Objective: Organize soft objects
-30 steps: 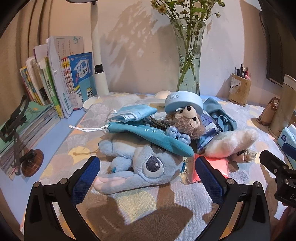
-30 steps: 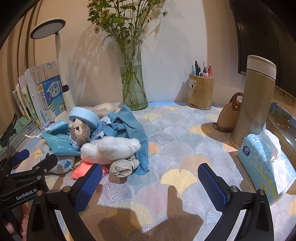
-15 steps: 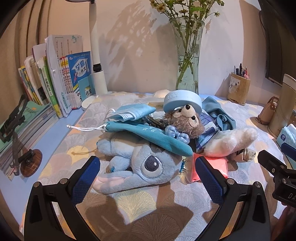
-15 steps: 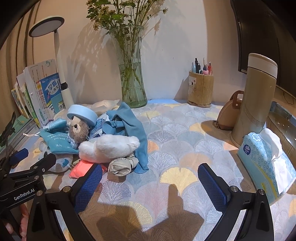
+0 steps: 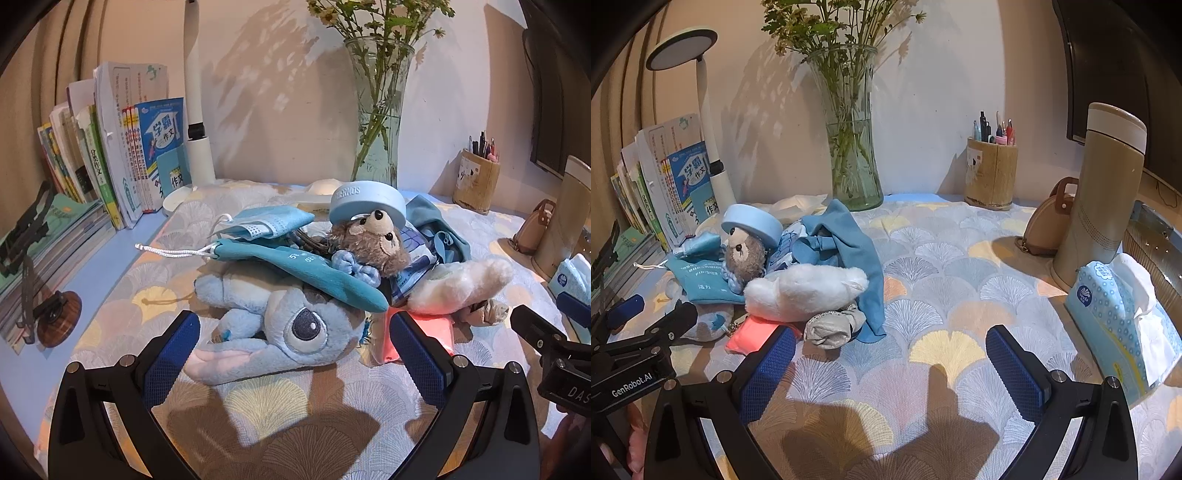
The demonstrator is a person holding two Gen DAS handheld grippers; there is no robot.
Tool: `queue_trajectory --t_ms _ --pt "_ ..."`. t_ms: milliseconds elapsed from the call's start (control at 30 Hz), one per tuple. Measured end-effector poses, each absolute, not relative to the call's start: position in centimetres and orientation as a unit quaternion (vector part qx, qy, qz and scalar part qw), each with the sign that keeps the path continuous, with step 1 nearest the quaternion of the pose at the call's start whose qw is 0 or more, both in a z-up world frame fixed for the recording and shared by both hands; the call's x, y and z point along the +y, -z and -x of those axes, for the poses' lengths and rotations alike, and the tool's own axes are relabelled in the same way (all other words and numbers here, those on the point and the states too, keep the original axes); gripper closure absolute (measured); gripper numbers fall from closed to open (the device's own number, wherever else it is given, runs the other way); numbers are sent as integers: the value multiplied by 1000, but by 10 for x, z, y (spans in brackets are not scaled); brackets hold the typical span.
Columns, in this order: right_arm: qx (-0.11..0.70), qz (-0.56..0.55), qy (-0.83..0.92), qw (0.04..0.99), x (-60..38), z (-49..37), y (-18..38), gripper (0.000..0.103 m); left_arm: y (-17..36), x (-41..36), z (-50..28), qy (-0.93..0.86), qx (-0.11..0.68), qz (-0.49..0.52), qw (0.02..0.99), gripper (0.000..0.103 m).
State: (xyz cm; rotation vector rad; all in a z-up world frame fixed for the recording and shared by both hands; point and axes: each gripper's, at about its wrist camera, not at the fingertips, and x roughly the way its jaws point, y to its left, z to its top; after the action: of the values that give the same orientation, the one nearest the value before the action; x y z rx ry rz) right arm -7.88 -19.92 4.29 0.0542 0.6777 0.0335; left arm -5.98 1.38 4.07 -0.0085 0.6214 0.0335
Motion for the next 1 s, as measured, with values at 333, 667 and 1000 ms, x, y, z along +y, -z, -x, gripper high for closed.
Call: queue_trajectory --t_ms 333,667,1000 --pt "333 -26 -16 942 -199 79 -43 0 -41 16 59 -13 306 15 952 1" --pt "337 -26 -16 941 -199 78 -42 0 -41 17 59 -10 308 15 951 1" --pt "339 -26 -17 940 -199 76 -41 0 -41 20 59 -9 308 23 951 1"
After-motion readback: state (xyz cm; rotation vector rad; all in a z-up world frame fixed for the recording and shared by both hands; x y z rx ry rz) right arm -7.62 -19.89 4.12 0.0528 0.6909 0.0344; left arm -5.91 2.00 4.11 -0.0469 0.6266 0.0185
